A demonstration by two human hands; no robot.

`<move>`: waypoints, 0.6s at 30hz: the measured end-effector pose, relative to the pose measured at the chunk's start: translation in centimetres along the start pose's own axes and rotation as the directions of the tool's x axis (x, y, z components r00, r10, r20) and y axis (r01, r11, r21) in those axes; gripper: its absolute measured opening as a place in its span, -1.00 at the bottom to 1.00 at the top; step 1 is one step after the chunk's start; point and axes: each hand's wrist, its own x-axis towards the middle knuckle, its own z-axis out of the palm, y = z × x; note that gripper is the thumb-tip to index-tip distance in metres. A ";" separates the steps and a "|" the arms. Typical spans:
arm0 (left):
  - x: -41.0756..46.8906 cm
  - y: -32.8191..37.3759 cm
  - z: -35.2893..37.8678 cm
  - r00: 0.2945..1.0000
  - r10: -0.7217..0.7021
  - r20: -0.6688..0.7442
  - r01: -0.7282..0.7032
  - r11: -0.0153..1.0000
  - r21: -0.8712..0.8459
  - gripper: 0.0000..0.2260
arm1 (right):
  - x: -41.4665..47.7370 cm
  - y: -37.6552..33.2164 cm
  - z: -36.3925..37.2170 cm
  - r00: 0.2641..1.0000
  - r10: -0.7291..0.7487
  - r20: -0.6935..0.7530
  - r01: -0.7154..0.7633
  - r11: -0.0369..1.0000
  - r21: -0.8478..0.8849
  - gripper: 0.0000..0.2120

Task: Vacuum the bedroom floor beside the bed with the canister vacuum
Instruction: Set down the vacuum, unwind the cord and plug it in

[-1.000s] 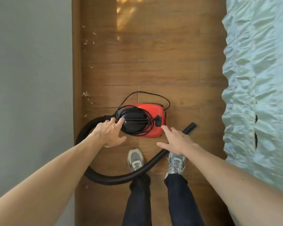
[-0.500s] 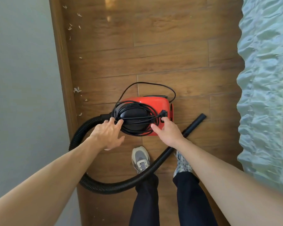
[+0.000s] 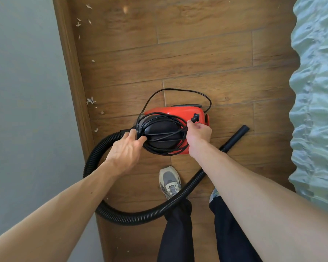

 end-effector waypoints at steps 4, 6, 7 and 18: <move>0.0 0.1 -0.2 0.997 0.041 -0.070 -0.038 0.998 0.040 -0.68 | -0.2 -1.3 0.2 1.000 0.013 -0.002 -0.013 0.996 0.086 -0.84; 0.1 0.4 -0.4 0.995 0.056 -0.089 -0.053 0.998 0.032 -0.68 | -0.4 -2.2 0.2 1.000 0.019 0.019 -0.022 0.989 0.144 -0.85; 0.1 0.6 -0.5 0.993 0.069 -0.096 -0.067 0.997 0.025 -0.68 | -0.6 -2.7 0.1 0.999 0.017 0.030 -0.022 0.986 0.162 -0.83; -0.7 6.2 -9.0 0.977 0.060 -0.207 -0.095 0.982 -0.165 -0.76 | -3.8 -12.8 -5.9 0.978 -0.203 -0.035 0.206 0.966 0.156 -0.76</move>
